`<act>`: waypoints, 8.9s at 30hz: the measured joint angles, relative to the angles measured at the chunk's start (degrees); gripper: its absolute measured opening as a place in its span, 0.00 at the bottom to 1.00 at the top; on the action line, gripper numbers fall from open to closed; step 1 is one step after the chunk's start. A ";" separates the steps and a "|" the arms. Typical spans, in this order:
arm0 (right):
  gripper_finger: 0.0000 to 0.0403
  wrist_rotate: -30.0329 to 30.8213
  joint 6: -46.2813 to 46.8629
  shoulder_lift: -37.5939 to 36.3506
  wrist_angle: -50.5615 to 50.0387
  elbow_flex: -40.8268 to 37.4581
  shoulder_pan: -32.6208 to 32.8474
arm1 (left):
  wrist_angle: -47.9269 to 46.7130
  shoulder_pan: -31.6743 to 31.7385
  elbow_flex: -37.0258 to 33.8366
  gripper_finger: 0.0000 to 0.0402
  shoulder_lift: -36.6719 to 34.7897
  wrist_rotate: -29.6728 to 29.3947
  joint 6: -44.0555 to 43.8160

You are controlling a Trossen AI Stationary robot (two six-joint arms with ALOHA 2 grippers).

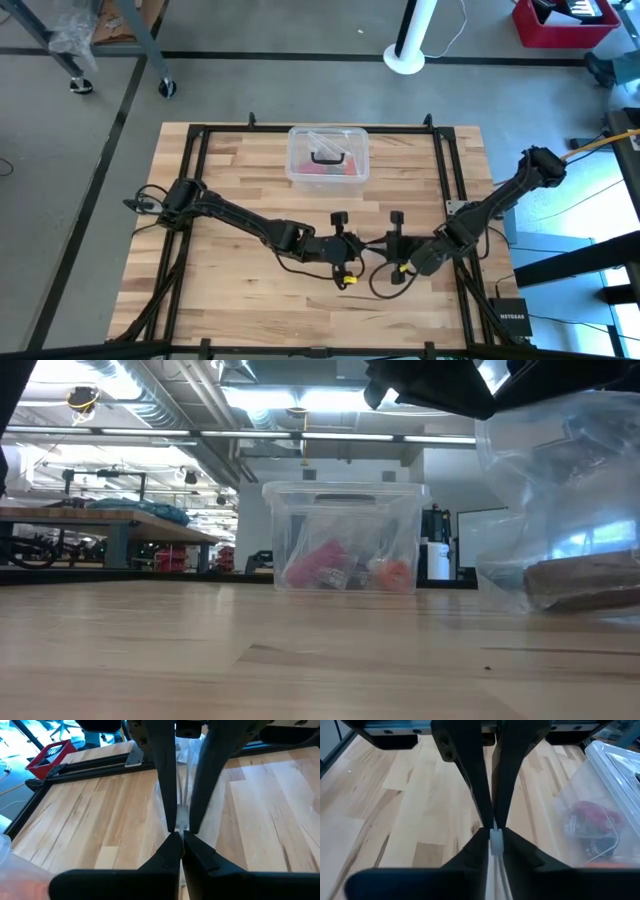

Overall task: Roll bandage
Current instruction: Close the transparent zip bag, then open the transparent bin

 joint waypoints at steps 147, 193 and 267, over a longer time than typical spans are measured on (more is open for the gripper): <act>0.64 -35.02 -6.46 -15.77 -5.23 -0.68 -61.56 | -36.09 25.29 -23.83 0.49 -36.72 -11.04 -27.42; 0.64 -62.45 19.96 0.38 29.29 -12.66 -77.22 | 7.44 44.31 -49.04 0.49 -42.10 29.47 -32.63; 0.64 -61.94 12.57 -7.53 9.83 -8.09 -77.15 | 16.36 40.35 -48.41 0.49 -41.70 30.54 -26.76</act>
